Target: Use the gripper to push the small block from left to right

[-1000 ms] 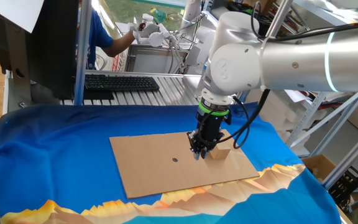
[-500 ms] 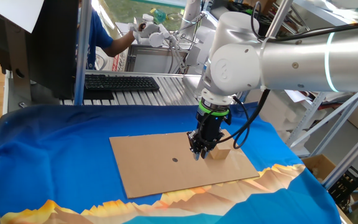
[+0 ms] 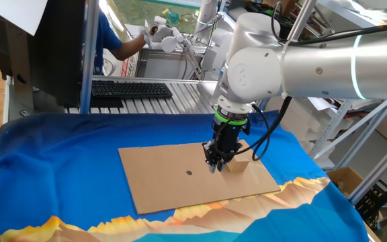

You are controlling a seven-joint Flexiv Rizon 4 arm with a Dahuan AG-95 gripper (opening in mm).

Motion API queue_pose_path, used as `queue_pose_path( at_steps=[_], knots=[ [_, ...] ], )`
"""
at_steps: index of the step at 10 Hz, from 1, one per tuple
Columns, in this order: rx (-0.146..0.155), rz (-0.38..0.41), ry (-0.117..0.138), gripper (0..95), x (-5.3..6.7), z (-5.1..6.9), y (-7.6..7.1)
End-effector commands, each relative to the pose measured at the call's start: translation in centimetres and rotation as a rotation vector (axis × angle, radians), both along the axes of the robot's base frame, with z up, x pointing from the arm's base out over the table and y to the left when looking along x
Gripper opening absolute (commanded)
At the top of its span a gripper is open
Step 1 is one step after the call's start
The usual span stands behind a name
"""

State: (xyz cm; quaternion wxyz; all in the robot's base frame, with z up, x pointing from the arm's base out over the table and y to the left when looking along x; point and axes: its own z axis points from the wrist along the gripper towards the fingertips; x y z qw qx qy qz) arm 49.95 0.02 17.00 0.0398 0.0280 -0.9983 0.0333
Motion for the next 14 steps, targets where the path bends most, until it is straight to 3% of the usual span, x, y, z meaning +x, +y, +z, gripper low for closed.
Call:
queue_pose_path(
  at_steps=[1, 9, 10, 11, 14],
  knots=[
    [0.000, -0.001, 0.001, 19.0, -0.01, 0.03, 0.01],
    [0.000, -0.001, 0.001, 19.0, -0.01, 0.03, 0.01],
    [0.010, -0.100, -0.011, 38.0, -0.96, -0.38, -0.03],
    [0.010, -0.091, -0.010, 0.0, -0.96, -0.38, -0.03],
    [0.008, -0.094, -0.008, 0.0, -0.96, -0.39, -0.03]
  ],
)
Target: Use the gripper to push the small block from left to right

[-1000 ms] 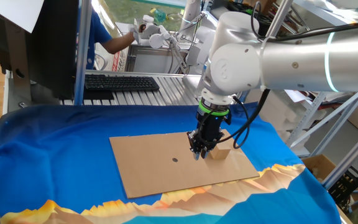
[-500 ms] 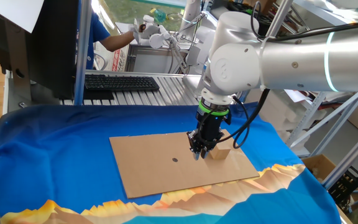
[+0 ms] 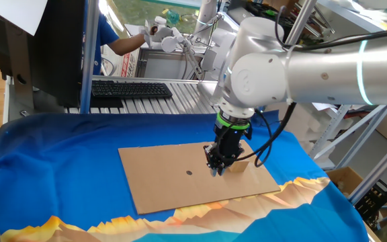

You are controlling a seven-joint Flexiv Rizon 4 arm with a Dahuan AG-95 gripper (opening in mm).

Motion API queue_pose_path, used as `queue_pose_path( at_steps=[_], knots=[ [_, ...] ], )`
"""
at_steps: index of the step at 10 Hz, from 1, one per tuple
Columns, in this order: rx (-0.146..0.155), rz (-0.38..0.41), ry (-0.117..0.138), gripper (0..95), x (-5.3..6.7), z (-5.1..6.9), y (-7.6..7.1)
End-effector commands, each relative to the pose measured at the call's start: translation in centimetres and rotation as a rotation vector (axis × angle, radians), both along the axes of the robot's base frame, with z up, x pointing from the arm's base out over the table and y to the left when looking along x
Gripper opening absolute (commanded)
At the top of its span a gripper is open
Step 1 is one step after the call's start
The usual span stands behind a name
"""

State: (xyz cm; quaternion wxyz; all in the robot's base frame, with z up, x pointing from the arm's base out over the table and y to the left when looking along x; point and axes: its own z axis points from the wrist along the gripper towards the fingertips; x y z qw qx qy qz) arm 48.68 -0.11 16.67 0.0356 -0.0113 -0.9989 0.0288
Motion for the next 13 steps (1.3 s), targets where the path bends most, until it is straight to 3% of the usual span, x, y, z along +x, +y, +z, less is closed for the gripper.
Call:
queue_pose_path(
  at_steps=[1, 10, 13],
  knots=[
    [0.000, -0.023, 0.003, 0.0, 0.32, -0.07, 0.10],
    [0.019, 0.002, 0.006, 0.0, 0.36, -0.23, 0.15],
    [0.022, 0.036, -0.011, 0.0, 0.40, -0.23, -0.10]
  ],
)
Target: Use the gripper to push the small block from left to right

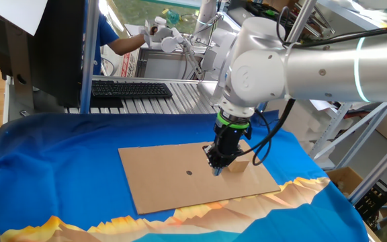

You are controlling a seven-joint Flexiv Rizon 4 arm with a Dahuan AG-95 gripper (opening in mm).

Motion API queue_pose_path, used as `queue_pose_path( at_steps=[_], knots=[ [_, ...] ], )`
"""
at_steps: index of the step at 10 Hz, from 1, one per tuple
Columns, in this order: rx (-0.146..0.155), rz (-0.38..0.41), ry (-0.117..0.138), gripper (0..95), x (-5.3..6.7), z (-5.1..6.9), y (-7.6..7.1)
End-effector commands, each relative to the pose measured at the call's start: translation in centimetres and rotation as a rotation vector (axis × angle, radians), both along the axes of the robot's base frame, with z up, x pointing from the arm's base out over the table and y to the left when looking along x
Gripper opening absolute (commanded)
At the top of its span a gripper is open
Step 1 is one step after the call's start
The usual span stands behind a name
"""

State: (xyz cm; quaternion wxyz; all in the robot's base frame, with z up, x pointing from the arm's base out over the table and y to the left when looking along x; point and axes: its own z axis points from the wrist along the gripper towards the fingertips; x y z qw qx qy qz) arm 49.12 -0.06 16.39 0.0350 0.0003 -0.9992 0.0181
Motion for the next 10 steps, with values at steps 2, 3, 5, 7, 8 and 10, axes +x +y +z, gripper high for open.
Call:
queue_pose_path(
  at_steps=[2, 3, 5, 7, 8, 10],
  knots=[
    [0.004, 0.090, -0.058, 0.0, 0.4, -0.2, -3.2],
    [-0.004, 0.108, -0.060, 0.0, 1.2, 0.0, -3.4],
    [0.000, 0.149, -0.054, 0.0, 2.9, 0.8, -4.8],
    [0.019, 0.212, -0.038, 0.0, 5.3, 1.6, -7.5],
    [0.032, 0.196, -0.047, 0.0, 5.6, 1.6, -7.9],
    [0.027, 0.176, -0.048, 0.0, 5.5, 1.4, -7.8]
  ],
)
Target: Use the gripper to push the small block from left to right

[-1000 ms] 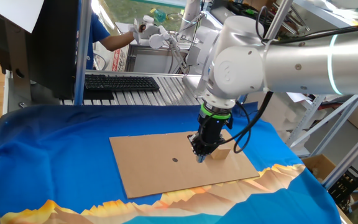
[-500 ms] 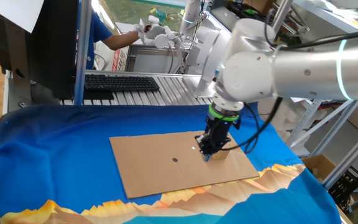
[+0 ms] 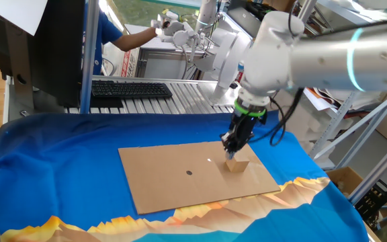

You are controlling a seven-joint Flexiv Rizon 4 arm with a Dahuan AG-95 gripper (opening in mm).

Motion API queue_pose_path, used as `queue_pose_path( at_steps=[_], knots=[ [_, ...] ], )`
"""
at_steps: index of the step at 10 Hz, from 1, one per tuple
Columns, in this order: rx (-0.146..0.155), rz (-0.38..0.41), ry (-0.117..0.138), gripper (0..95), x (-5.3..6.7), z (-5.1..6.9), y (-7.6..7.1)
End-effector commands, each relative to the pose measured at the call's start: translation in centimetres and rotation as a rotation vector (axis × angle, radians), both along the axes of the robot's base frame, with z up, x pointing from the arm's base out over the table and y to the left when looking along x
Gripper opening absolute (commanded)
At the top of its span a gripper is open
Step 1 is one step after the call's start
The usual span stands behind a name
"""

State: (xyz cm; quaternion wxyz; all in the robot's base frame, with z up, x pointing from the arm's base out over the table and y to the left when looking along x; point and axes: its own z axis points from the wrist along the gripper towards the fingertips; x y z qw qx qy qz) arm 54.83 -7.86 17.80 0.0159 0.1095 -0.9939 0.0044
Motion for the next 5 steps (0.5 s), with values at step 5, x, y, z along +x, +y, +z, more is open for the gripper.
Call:
queue_pose_path(
  at_steps=[5],
  knots=[
    [0.021, -0.162, -0.023, 0.0, -0.18, -0.01, -0.01]
  ],
)
